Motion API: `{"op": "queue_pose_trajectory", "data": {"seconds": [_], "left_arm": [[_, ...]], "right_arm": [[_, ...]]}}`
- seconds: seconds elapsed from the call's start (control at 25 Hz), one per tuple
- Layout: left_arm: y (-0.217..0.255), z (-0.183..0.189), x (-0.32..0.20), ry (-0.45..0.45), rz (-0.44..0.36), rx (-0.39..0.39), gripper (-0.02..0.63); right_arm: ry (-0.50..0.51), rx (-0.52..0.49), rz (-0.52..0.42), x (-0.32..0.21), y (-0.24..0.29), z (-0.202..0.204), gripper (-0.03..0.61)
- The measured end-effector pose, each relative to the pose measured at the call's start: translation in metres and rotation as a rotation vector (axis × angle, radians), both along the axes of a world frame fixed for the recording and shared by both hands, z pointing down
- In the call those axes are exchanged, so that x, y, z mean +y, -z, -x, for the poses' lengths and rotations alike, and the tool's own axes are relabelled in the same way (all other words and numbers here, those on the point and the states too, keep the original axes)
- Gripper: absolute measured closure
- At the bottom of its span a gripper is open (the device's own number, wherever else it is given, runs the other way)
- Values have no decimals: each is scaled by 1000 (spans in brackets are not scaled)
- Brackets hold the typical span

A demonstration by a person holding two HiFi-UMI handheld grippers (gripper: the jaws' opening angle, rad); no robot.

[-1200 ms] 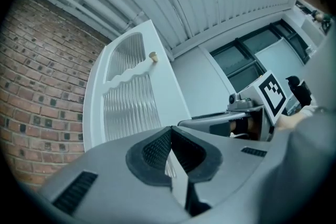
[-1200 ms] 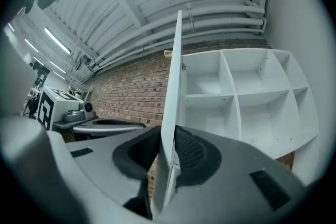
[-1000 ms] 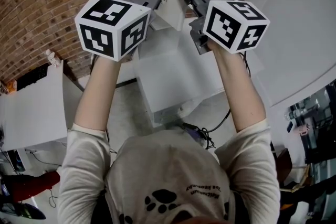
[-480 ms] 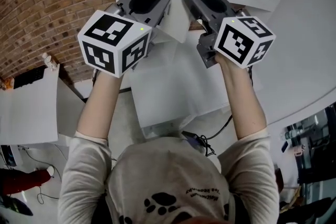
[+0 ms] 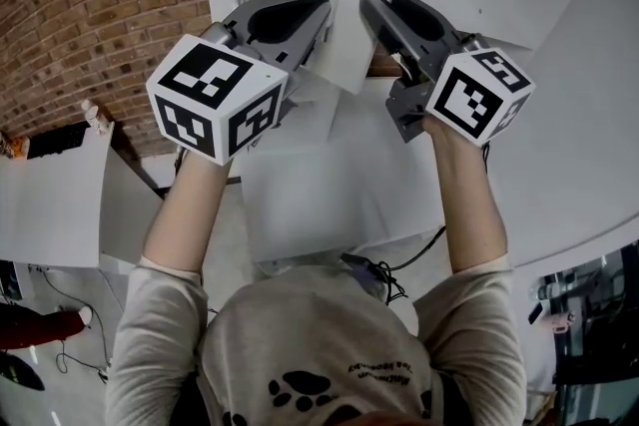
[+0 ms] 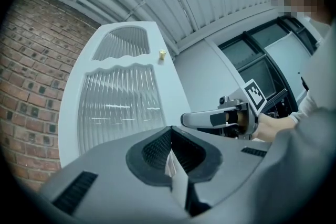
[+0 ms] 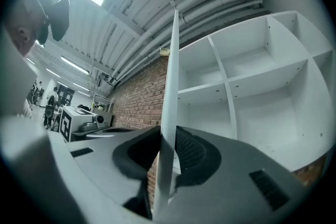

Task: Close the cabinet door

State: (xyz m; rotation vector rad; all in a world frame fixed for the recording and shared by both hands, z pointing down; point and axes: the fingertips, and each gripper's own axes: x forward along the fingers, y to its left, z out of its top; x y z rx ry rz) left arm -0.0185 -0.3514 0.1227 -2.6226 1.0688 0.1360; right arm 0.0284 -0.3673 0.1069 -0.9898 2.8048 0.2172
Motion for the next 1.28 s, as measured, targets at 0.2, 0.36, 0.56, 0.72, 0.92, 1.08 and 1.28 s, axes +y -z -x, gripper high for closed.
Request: {"op": "queue_pose_trajectory", "data": {"seconds": [0.2, 0.36, 0.56, 0.72, 0.92, 1.08, 1.28], "left_arm": [[-2, -10, -20, 46, 4, -1, 604], [-9, -19, -40, 90, 15, -4, 604], [-6, -28, -62, 155, 33, 17, 604], [-8, -36, -74, 202, 42, 25, 604], [-12, -38, -88, 271, 51, 28, 604], [-8, -40, -99, 302, 48, 30, 604], [-5, -37, -114, 339, 66, 32, 604]], "right_arm": [[59, -1, 3, -22, 0, -12, 486], [117, -3, 9, -42, -5, -20, 485], [195, 7, 20, -63, 0, -25, 485], [249, 10, 18, -75, 2, -32, 483], [320, 11, 17, -89, 1, -33, 483], [358, 13, 20, -104, 5, -33, 483], [401, 10, 31, -122, 11, -29, 483]]}}
